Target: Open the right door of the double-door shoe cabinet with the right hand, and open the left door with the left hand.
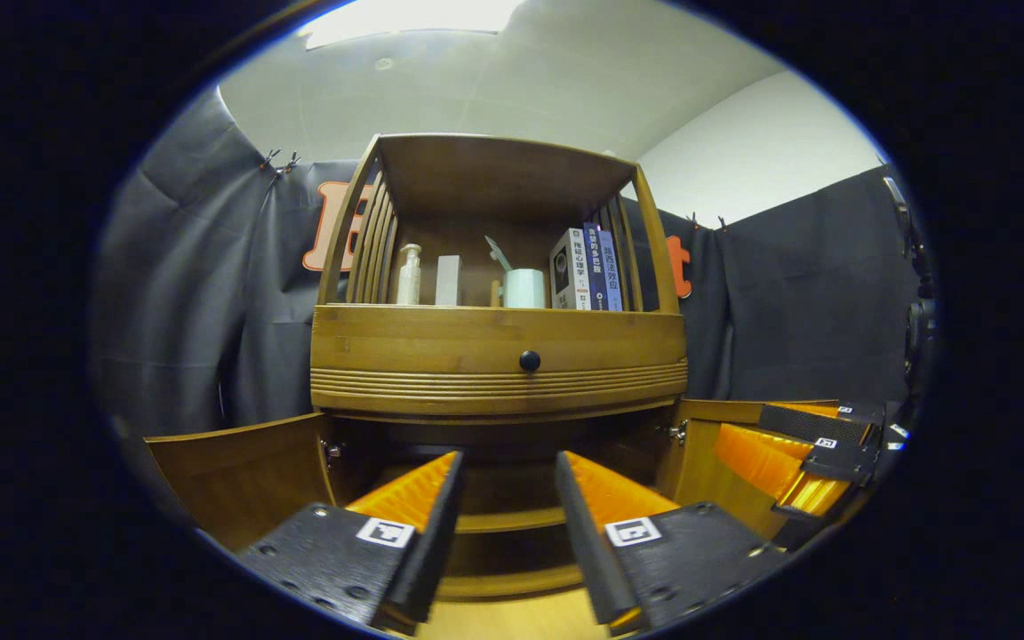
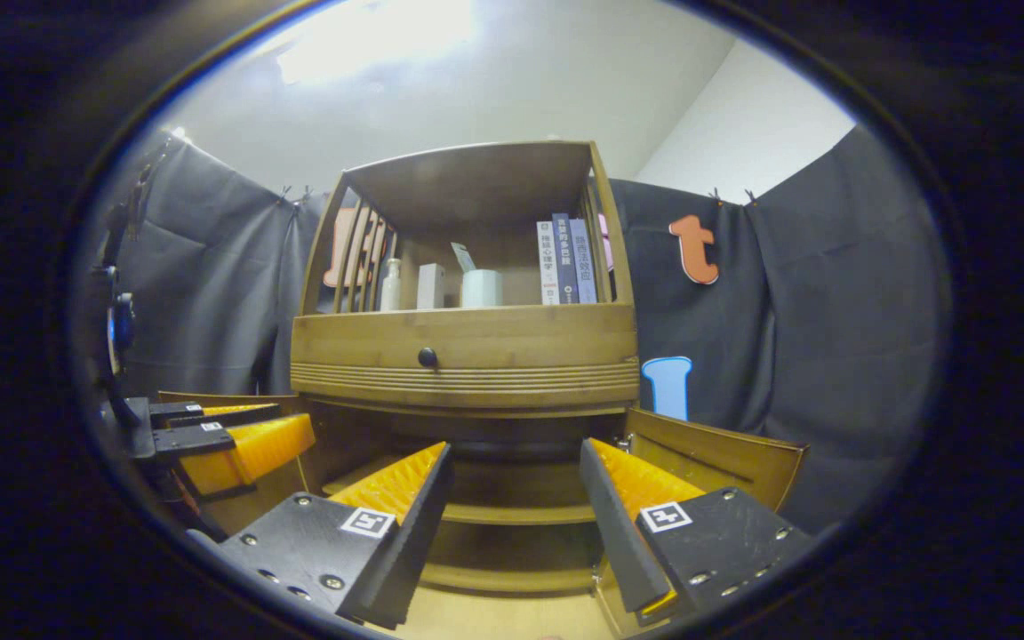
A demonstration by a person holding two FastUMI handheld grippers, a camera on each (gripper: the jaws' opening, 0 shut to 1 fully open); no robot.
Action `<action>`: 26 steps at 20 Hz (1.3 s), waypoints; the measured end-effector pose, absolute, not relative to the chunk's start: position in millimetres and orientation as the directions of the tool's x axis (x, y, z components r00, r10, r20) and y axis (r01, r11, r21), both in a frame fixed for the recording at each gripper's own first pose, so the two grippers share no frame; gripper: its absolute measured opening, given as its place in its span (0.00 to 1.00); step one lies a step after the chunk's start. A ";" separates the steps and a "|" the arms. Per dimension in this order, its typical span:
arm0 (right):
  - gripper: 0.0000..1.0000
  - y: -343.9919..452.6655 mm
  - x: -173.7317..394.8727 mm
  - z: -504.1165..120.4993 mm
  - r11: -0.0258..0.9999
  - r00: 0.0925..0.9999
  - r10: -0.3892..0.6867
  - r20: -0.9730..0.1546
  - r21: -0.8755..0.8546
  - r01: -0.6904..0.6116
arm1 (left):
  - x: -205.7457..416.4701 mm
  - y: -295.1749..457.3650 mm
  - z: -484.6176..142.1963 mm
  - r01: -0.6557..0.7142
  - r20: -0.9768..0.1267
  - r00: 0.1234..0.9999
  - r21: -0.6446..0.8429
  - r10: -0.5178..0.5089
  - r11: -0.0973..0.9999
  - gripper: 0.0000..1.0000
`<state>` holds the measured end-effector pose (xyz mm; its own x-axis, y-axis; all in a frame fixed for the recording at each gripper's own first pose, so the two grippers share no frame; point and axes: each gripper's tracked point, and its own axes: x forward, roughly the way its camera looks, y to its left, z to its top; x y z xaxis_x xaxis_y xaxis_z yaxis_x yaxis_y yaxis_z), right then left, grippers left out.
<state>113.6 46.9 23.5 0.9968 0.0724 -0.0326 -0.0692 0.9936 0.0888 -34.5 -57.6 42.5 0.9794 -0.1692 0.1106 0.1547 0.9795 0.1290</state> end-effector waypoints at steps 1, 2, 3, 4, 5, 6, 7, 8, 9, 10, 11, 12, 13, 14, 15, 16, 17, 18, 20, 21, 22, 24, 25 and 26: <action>0.81 48.1 114.7 23.3 0.994 0.997 0.072 -0.027 0.086 -0.069 | -35.2 -54.6 43.8 0.145 0.116 0.980 0.127 -0.159 0.981 0.77; 0.81 49.8 114.7 23.6 0.994 0.997 0.072 -0.024 0.081 -0.070 | -35.0 -50.6 44.6 0.133 0.125 0.981 0.120 -0.148 0.984 0.88; 0.81 52.0 115.4 23.4 0.995 0.997 0.074 -0.022 0.076 -0.072 | -35.6 -47.2 46.3 0.121 0.132 0.982 0.110 -0.135 0.987 0.99; 0.81 53.4 114.9 23.1 0.995 0.997 0.076 -0.022 0.072 -0.074 | -35.6 -45.5 48.1 0.116 0.138 0.982 0.103 -0.130 0.988 0.92; 0.81 54.9 114.9 23.9 0.995 0.997 0.076 -0.019 0.070 -0.074 | -36.1 -44.9 48.1 0.116 0.138 0.982 0.099 -0.129 0.988 0.92; 0.81 55.6 115.6 23.6 0.995 0.997 0.075 -0.018 0.070 -0.073 | -36.1 -43.8 48.2 0.115 0.138 0.982 0.098 -0.128 0.989 0.92; 0.85 56.6 114.9 23.0 0.995 0.997 0.074 -0.018 0.073 -0.072 | -36.0 -42.4 48.0 0.114 0.136 0.983 0.099 -0.127 0.989 0.92; 0.85 57.3 114.9 23.3 0.995 0.997 0.073 -0.019 0.076 -0.071 | -36.3 -42.3 47.2 0.116 0.132 0.983 0.099 -0.129 0.988 0.92; 0.85 57.6 115.8 22.8 0.994 0.997 0.072 -0.019 0.079 -0.070 | -35.6 -42.7 45.4 0.120 0.128 0.983 0.098 -0.132 0.988 0.92; 0.85 57.2 115.4 22.6 0.994 0.997 0.069 -0.021 0.080 -0.068 | -35.0 -43.2 44.4 0.124 0.123 0.983 0.097 -0.136 0.987 0.92; 0.85 57.2 114.3 21.7 0.995 0.998 0.066 -0.023 0.080 -0.064 | -35.1 -43.6 43.0 0.127 0.119 0.983 0.098 -0.139 0.987 0.92; 0.85 57.6 113.5 21.3 0.995 0.998 0.064 -0.025 0.078 -0.062 | -35.0 -44.2 41.5 0.130 0.115 0.983 0.097 -0.141 0.987 0.92; 0.85 57.8 113.4 19.8 0.995 0.998 0.062 -0.028 0.077 -0.059 | -33.8 -44.3 40.3 0.134 0.111 0.983 0.096 -0.144 0.986 0.95; 0.85 57.7 112.8 19.1 0.995 0.998 0.061 -0.031 0.077 -0.058 | -33.2 -44.9 39.0 0.138 0.107 0.983 0.093 -0.148 0.986 0.95; 0.85 57.7 111.4 18.8 0.996 0.998 0.058 -0.032 0.077 -0.055 | -32.2 -45.0 38.1 0.143 0.104 0.983 0.090 -0.152 0.986 0.95; 0.85 57.3 111.1 18.6 0.996 0.998 0.053 -0.032 0.076 -0.051 | -31.7 -46.1 37.4 0.148 0.100 0.983 0.087 -0.157 0.985 0.95; 0.85 56.2 110.3 18.3 0.996 0.998 0.047 -0.031 0.074 -0.044 | -31.0 -46.7 35.4 0.154 0.097 0.982 0.085 -0.162 0.984 0.95; 0.85 54.8 108.5 18.8 0.997 0.999 0.040 -0.031 0.074 -0.038 | -30.5 -47.9 33.8 0.161 0.092 0.981 0.084 -0.169 0.983 0.95; 0.85 54.3 106.0 18.7 0.997 0.999 0.026 -0.028 0.075 -0.023 | -28.5 -50.4 30.7 0.178 0.083 0.979 0.081 -0.185 0.981 0.95; 0.85 53.2 104.5 17.4 0.997 0.999 0.016 -0.029 0.074 -0.014 | -28.8 -52.5 28.1 0.189 0.076 0.978 0.081 -0.195 0.979 0.92; 0.85 51.5 102.0 17.4 0.997 1.000 0.006 -0.028 0.072 -0.004 | -28.1 -54.3 26.7 0.201 0.069 0.976 0.082 -0.206 0.976 0.92; 0.85 48.5 96.6 17.9 0.997 0.999 -0.019 -0.028 0.068 0.021 | -26.9 -59.3 23.2 0.225 0.059 0.971 0.084 -0.230 0.971 0.92; 0.85 46.3 94.4 17.0 0.997 0.999 -0.035 -0.029 0.064 0.037 | -25.3 -63.6 21.5 0.242 0.055 0.968 0.083 -0.247 0.967 0.92; 0.81 42.1 89.6 17.6 0.997 0.998 -0.054 -0.029 0.059 0.056 | -24.2 -69.2 19.9 0.263 0.050 0.962 0.080 -0.268 0.961 0.95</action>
